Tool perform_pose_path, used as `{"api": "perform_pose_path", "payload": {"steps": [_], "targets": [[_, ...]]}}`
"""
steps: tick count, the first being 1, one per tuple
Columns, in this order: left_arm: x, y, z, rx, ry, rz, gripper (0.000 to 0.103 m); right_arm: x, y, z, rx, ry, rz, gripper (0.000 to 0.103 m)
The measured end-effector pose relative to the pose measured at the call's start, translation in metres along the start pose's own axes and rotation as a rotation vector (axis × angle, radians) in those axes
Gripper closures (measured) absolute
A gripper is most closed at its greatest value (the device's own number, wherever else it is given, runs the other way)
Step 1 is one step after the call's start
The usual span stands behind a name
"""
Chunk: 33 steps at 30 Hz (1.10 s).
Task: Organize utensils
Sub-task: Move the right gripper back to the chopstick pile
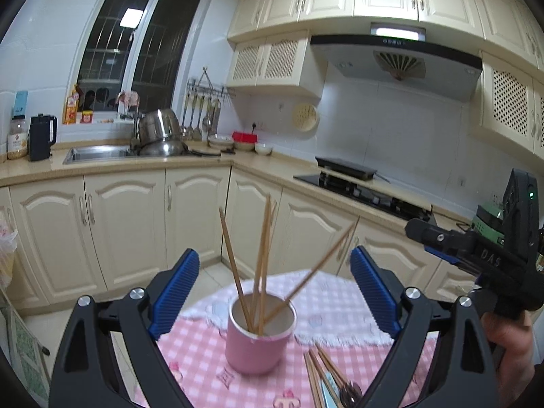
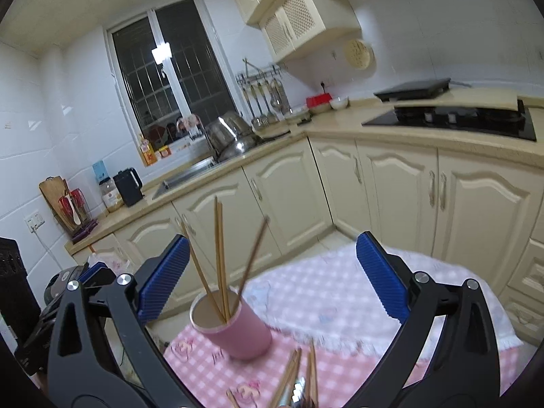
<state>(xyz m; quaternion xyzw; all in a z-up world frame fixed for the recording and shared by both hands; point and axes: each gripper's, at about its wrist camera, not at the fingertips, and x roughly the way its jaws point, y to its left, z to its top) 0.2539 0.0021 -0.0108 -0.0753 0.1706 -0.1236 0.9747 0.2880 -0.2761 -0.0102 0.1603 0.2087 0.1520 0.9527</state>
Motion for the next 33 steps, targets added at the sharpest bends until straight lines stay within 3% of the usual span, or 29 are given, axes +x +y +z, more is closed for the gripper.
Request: {"api": "perform_pose_path", "payload": {"steps": [16, 22, 33], "targets": [[0.014, -0.014, -0.056, -0.011, 0.271, 0.044, 0.015, -0.012, -0.033, -0.051, 0.044, 0.253, -0.048, 0.007], [0.022, -0.010, -0.089, -0.075, 0.418, 0.043, 0.015, -0.012, -0.041, -0.065, 0.073, 0.297, -0.050, 0.007], [0.033, -0.018, -0.130, -0.073, 0.576, 0.085, 0.015, -0.012, -0.044, -0.083, 0.053, 0.372, -0.044, 0.007]]}}
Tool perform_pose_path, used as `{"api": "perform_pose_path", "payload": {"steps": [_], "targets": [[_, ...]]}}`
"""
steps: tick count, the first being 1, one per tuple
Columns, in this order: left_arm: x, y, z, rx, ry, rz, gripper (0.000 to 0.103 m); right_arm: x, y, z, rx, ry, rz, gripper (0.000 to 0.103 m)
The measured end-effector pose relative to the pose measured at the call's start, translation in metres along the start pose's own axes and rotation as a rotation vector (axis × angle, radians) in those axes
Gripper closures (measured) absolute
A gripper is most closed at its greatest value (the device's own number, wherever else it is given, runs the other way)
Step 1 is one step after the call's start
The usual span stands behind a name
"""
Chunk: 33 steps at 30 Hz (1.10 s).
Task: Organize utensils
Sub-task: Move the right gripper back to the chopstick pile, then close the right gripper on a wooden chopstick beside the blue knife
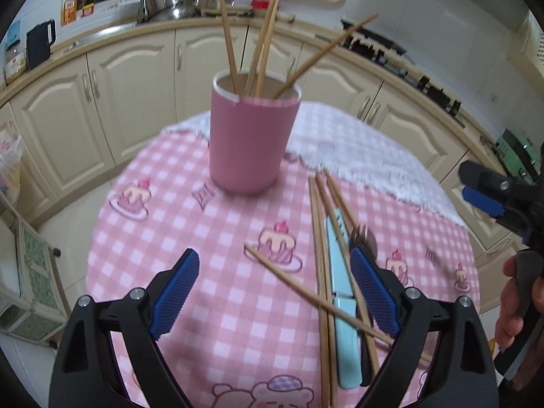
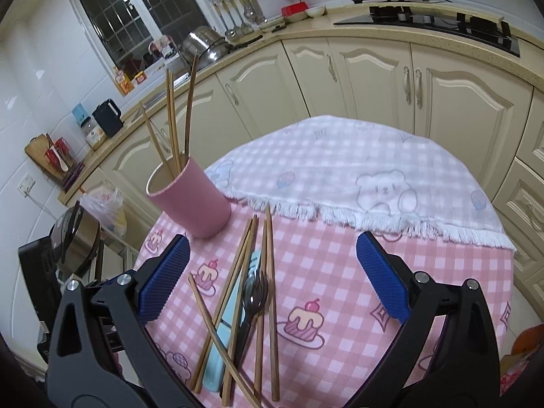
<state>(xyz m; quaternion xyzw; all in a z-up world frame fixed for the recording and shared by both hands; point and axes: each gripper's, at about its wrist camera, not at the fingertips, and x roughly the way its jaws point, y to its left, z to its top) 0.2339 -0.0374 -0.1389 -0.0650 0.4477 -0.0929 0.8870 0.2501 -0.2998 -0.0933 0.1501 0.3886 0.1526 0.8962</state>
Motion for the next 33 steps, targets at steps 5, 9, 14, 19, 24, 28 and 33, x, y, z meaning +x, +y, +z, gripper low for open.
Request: {"api": "perform_pose_path", "payload": {"steps": [5, 9, 14, 19, 24, 28, 33], "targets": [[0.017, -0.012, -0.013, 0.027, 0.081, -0.005, 0.018, 0.001, -0.002, -0.006, -0.005, 0.019, 0.002, 0.007], [0.031, -0.017, -0.019, 0.020, 0.133, -0.023, 0.031, 0.003, -0.006, -0.009, 0.008, 0.028, 0.000, 0.007], [0.044, -0.018, -0.021, -0.006, 0.180, -0.038, 0.049, 0.006, -0.009, -0.013, -0.001, 0.055, -0.006, 0.007], [0.052, -0.017, -0.016, -0.017, 0.197, -0.091, 0.084, 0.015, -0.005, -0.020, -0.033, 0.119, -0.008, 0.007], [0.055, -0.015, -0.012, 0.017, 0.204, -0.138, 0.098, 0.027, 0.006, -0.031, -0.066, 0.191, -0.008, 0.007], [0.056, -0.006, -0.010, 0.043, 0.210, -0.135, 0.098, 0.045, 0.025, -0.045, -0.110, 0.268, 0.006, 0.020], [0.052, 0.004, -0.009, 0.085, 0.201, -0.101, 0.098, 0.069, 0.044, -0.052, -0.134, 0.333, 0.013, 0.050]]}}
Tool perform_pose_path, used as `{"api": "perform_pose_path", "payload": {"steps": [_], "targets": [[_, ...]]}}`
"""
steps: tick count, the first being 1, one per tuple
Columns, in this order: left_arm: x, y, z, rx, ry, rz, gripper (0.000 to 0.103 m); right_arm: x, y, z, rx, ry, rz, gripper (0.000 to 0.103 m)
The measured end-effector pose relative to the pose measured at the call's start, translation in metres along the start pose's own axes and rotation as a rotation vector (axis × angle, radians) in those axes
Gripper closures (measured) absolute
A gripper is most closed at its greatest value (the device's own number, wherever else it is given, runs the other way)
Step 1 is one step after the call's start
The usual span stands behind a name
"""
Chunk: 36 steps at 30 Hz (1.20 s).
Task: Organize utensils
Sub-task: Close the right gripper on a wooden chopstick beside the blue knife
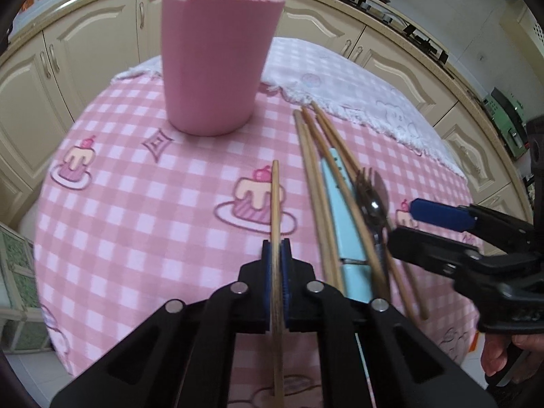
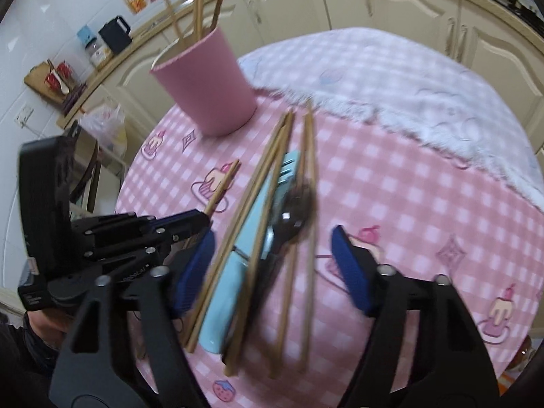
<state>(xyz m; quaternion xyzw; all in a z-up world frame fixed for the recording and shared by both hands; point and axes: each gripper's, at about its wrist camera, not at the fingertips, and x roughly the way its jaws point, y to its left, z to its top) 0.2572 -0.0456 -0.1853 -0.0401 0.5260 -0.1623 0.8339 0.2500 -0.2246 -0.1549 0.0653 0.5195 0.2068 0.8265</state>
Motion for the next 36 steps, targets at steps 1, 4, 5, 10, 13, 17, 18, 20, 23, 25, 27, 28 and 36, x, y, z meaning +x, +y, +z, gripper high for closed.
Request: {"api": "perform_pose_path", "payload": {"steps": [1, 4, 5, 10, 13, 17, 18, 20, 23, 25, 27, 28, 36], "targets": [[-0.001, 0.002, 0.000, 0.013, 0.002, 0.010, 0.098, 0.003, 0.003, 0.001, -0.004, 0.006, -0.001, 0.060], [-0.002, 0.002, -0.001, 0.061, 0.010, 0.034, 0.097, 0.010, 0.013, 0.006, -0.022, 0.026, -0.010, 0.069], [-0.002, 0.001, 0.000, 0.076, 0.013, 0.043, 0.097, 0.011, 0.015, 0.008, -0.025, 0.033, -0.016, 0.070], [0.002, -0.006, 0.005, 0.161, 0.039, 0.069, 0.096, 0.016, 0.021, 0.015, -0.043, 0.063, -0.053, 0.076], [0.004, -0.008, 0.009, 0.217, 0.064, 0.071, 0.095, 0.030, 0.020, 0.022, -0.047, 0.097, -0.092, 0.084], [0.006, -0.007, 0.014, 0.250, 0.098, 0.046, 0.095, 0.035, 0.022, 0.026, -0.070, 0.111, -0.132, 0.093], [0.006, -0.007, 0.014, 0.257, 0.106, 0.039, 0.095, 0.037, 0.023, 0.027, -0.076, 0.121, -0.139, 0.093], [0.006, -0.008, 0.014, 0.274, 0.119, 0.037, 0.095, 0.040, 0.026, 0.028, -0.106, 0.134, -0.167, 0.093], [0.008, -0.011, 0.016, 0.304, 0.154, 0.036, 0.093, 0.043, 0.028, 0.032, -0.129, 0.158, -0.190, 0.093], [0.008, -0.014, 0.017, 0.328, 0.182, 0.030, 0.089, 0.044, 0.026, 0.033, -0.132, 0.167, -0.194, 0.093], [0.009, -0.018, 0.017, 0.352, 0.194, 0.032, 0.086, 0.045, 0.027, 0.034, -0.139, 0.173, -0.198, 0.093], [0.010, -0.019, 0.016, 0.366, 0.192, 0.039, 0.087, 0.046, 0.028, 0.035, -0.148, 0.172, -0.202, 0.093], [0.010, -0.019, 0.012, 0.354, 0.141, 0.044, 0.098, 0.034, 0.019, 0.033, -0.088, 0.115, -0.116, 0.097]]}}
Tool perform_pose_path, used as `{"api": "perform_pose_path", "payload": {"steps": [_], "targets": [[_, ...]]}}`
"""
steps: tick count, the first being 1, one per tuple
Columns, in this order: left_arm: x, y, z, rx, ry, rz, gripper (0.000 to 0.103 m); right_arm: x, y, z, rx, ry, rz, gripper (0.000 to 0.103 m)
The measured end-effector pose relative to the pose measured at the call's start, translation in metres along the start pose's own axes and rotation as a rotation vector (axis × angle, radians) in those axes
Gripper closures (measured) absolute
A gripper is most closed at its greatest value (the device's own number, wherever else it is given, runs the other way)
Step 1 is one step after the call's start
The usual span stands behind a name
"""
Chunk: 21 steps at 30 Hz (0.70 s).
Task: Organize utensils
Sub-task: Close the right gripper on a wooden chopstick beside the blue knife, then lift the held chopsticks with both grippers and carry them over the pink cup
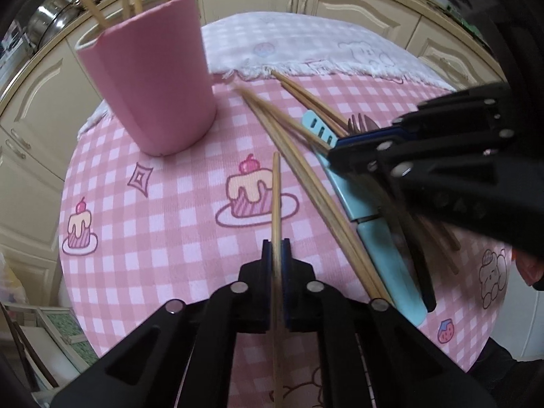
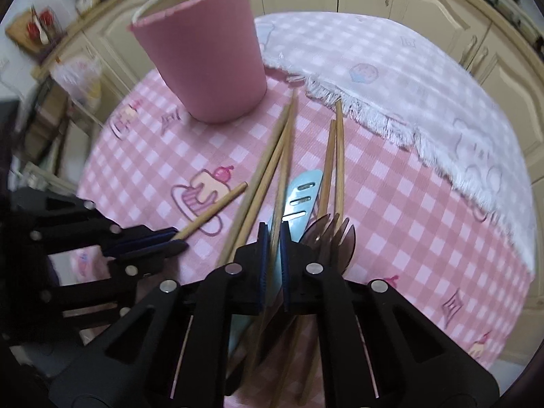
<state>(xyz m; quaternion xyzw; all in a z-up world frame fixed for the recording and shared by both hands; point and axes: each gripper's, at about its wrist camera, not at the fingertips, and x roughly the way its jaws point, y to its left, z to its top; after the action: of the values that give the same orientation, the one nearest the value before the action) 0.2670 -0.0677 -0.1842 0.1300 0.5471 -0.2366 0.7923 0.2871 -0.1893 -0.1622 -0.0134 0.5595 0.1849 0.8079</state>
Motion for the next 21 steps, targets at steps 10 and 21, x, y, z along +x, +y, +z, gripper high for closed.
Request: {"api": "perform_pose_path", "payload": {"steps": [10, 21], "targets": [[-0.012, 0.009, -0.022, -0.117, -0.066, -0.059, 0.098, -0.027, -0.024, -0.022, 0.112, -0.104, 0.120, 0.097], [-0.082, 0.018, -0.024, -0.194, -0.346, -0.091, 0.098, -0.062, -0.041, -0.043, 0.177, -0.290, 0.226, 0.097]]}}
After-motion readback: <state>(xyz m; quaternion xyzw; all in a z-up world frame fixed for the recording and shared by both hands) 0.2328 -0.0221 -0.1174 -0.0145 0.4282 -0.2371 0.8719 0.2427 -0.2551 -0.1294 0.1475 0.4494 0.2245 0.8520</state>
